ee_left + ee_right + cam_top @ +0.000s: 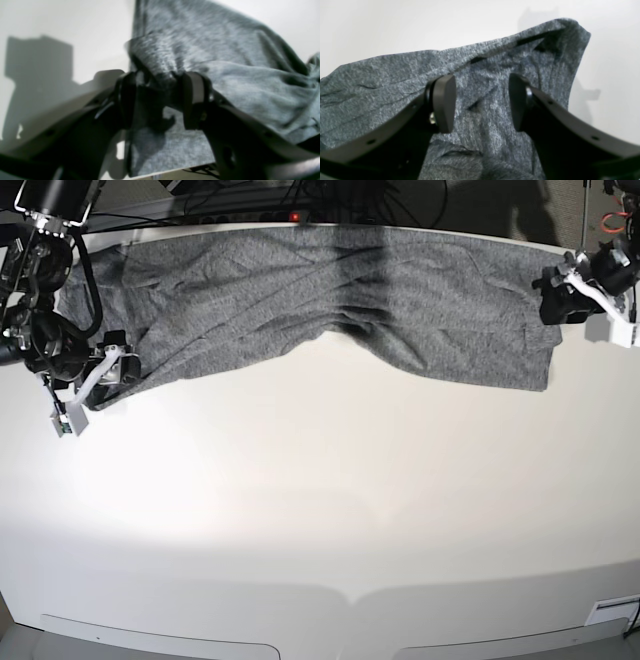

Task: Fold the T-shirt properly
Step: 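Drag the shirt end with the left gripper to flatten the folded strip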

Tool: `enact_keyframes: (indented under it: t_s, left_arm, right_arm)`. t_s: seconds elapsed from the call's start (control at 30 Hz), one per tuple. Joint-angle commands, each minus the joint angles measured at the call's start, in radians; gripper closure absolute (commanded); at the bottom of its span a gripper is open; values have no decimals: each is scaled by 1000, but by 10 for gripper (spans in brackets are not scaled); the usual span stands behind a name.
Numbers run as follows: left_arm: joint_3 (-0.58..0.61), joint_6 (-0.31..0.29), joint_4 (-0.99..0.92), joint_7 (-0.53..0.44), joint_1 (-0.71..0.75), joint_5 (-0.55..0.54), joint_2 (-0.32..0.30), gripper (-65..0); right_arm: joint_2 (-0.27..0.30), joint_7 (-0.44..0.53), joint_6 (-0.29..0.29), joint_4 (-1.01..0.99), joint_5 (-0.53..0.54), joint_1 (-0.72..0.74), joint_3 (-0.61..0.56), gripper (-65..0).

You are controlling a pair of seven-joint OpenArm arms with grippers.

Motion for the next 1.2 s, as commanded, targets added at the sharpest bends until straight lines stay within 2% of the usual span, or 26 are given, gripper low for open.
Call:
enact_keyframes:
  t_s: [0.0, 0.07, 0.23, 0.4, 0.57, 0.63, 0.73, 0.9, 1.07, 1.17]
  left_arm:
    - [-5, -18, -1, -18, -11, -18, -16, -283]
    - [-5, -27, -33, -19, -22, -31, -16, -283]
    - [5, -91, -74, 7, -33, -121, -14, -283]
    - [75, -90, -74, -2, -39, -117, -14, -283]
    - [105, -89, -74, -31, -71, -60, -14, -277]
    - [105, -81, -74, -32, -80, -62, -14, -215]
    - [105, -31, -74, -89, -80, -27, -14, -15]
    - [105, -12, -74, -157, -80, 196, -14, 0]
    - [104, 211, -74, -231, -77, 310, -17, 0]
    - [101, 305, -74, -277, -77, 401, -21, 0]
  right_arm:
    - [16, 14, 8, 16, 9, 14, 5, -338]
    - [16, 14, 8, 16, 8, 14, 5, -338]
    - [17, 14, 8, 16, 8, 14, 5, -338]
    - [16, 14, 8, 16, 8, 14, 5, -338]
    - [17, 11, 8, 16, 8, 14, 5, -338]
    - [16, 11, 8, 16, 8, 14, 5, -338]
    - [16, 11, 9, 16, 8, 14, 5, -338]
    - [16, 12, 21, 16, 10, 14, 5, -338]
    - [16, 11, 53, 16, 114, 14, 5, -338]
    - [16, 11, 58, 17, 169, 14, 5, -338]
